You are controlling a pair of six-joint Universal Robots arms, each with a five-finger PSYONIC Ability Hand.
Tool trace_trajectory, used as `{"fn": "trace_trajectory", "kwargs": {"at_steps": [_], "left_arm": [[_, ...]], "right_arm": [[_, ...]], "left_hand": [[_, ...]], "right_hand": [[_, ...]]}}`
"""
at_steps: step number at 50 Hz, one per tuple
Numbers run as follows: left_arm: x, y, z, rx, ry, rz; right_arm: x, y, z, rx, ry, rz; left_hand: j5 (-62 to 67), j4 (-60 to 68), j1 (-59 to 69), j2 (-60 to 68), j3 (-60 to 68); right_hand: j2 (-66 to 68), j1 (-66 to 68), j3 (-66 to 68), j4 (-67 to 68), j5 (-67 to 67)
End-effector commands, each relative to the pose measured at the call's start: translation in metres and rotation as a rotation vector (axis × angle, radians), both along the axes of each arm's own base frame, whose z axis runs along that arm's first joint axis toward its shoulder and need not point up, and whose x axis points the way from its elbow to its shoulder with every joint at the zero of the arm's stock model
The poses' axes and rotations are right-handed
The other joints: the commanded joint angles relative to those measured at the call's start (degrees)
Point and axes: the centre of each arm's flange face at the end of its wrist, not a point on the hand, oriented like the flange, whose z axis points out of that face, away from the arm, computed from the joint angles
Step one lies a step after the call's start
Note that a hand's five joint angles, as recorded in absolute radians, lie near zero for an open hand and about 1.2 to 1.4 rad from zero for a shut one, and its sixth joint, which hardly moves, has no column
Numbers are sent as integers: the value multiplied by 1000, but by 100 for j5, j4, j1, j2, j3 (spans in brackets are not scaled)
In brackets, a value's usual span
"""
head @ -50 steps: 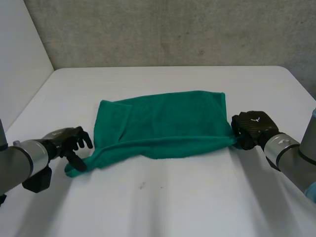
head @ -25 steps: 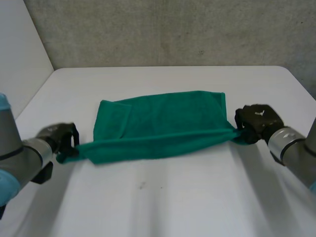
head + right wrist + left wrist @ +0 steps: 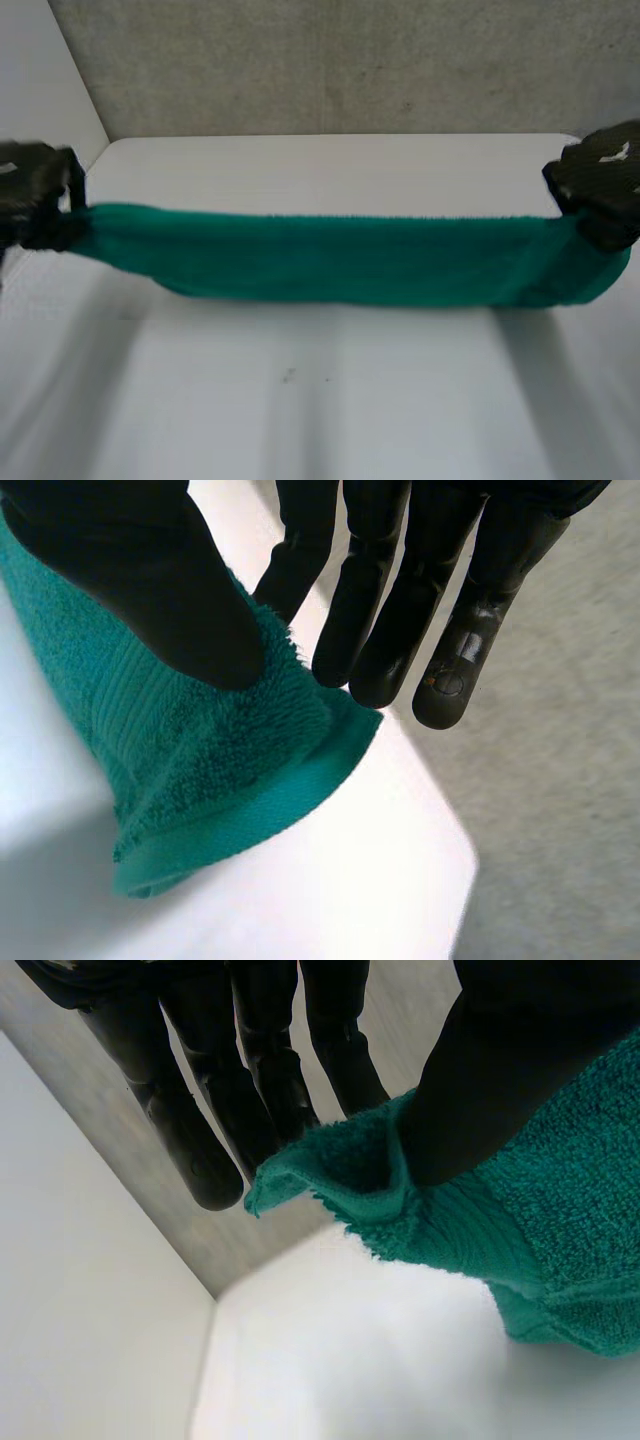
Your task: Fold the towel.
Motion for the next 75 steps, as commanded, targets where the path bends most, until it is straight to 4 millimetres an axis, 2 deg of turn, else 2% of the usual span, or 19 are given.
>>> {"fn": "trace_trajectory", "kwargs": {"at_steps": [1, 7, 11, 13, 16, 17, 18, 21, 24, 28, 33, 39, 44, 49, 52, 57, 63, 65, 75], "left_arm": [[-13, -36, -76, 269, -46, -26], [-35, -86, -97, 287, -70, -29], [-51, -129, -46, 61, -71, 19], [-54, -140, -16, -48, -58, 29], [-64, -152, 51, -325, 7, 23], [-65, -152, 70, -403, 28, 27], [-63, -149, 102, -549, 74, 43], [-57, -135, 150, -773, 147, 73], [-53, -127, 164, -852, 180, 102], [-51, -124, 144, -792, 167, 115], [-48, -130, 79, -613, 103, 112], [-46, -127, 20, -446, 54, 107], [-51, -121, -67, -218, -17, 80], [-55, -110, -116, -81, -68, 57], [-53, -104, -135, -19, -92, 55], [-49, -90, -150, 45, -116, 50], [-40, -77, -146, 69, -131, 61], [-36, -71, -138, 58, -127, 67], [-39, -60, -134, 54, -125, 52]], "right_arm": [[20, -19, -60, 183, 98, 37], [37, -62, -90, 199, 187, -5], [41, -82, -80, 128, 173, -34], [54, -110, -23, -125, 55, -58], [59, -119, 8, -255, -32, -68], [63, -129, 55, -456, -196, -81], [62, -131, 69, -520, -254, -83], [51, -118, 127, -770, -446, -89], [46, -91, 153, -896, -515, -62], [47, -83, 131, -821, -492, -44], [52, -85, 94, -703, -449, -10], [63, -87, -6, -405, -360, 56], [66, -98, -69, -238, -312, 35], [65, -102, -146, -41, -252, 3], [62, -99, -168, 22, -230, -9], [57, -84, -181, 109, -200, -19], [50, -56, -160, 200, -168, -12], [49, -52, -155, 206, -178, -15], [17, -76, -132, 206, -359, -169]], "left_hand": [[1576, 1159, 1588, 1149, 1205], [1576, 1159, 1588, 1149, 1205], [1576, 1159, 1588, 1149, 1205], [1576, 1159, 1588, 1149, 1205], [1576, 1159, 1588, 1149, 1205], [1576, 1159, 1588, 1149, 1205], [1576, 1159, 1588, 1149, 1205], [1576, 1159, 1588, 1149, 1205], [1576, 1159, 1588, 1149, 1205], [1576, 1159, 1588, 1149, 1205], [1576, 1159, 1588, 1149, 1205], [1576, 1159, 1588, 1149, 1205], [1576, 1159, 1588, 1149, 1205], [1576, 1159, 1588, 1149, 1205], [1576, 1159, 1588, 1149, 1205], [1576, 1159, 1588, 1149, 1205], [1576, 1159, 1588, 1149, 1205], [1576, 1159, 1588, 1149, 1205], [1576, 1159, 1588, 1149, 1205]], "right_hand": [[1247, 2373, 1215, 1171, 1297], [1247, 2373, 1215, 1171, 1297], [1247, 2373, 1215, 1171, 1297], [1247, 2373, 1215, 1171, 1297], [1247, 2373, 1215, 1171, 1297], [1247, 2373, 1215, 1171, 1297], [1247, 2373, 1215, 1171, 1297], [1247, 2373, 1215, 1171, 1297], [1247, 2373, 1215, 1171, 1297], [1247, 2373, 1215, 1171, 1297], [1247, 2373, 1215, 1171, 1297], [1247, 2373, 1215, 1171, 1297], [1247, 2373, 1215, 1171, 1297], [1247, 2373, 1215, 1171, 1297], [1247, 2373, 1215, 1171, 1297], [1247, 2373, 1215, 1171, 1297], [1120, 2245, 1088, 1044, 1170], [-622, 503, -654, -698, -572], [-2078, -952, -2109, -2154, -2028]]}}
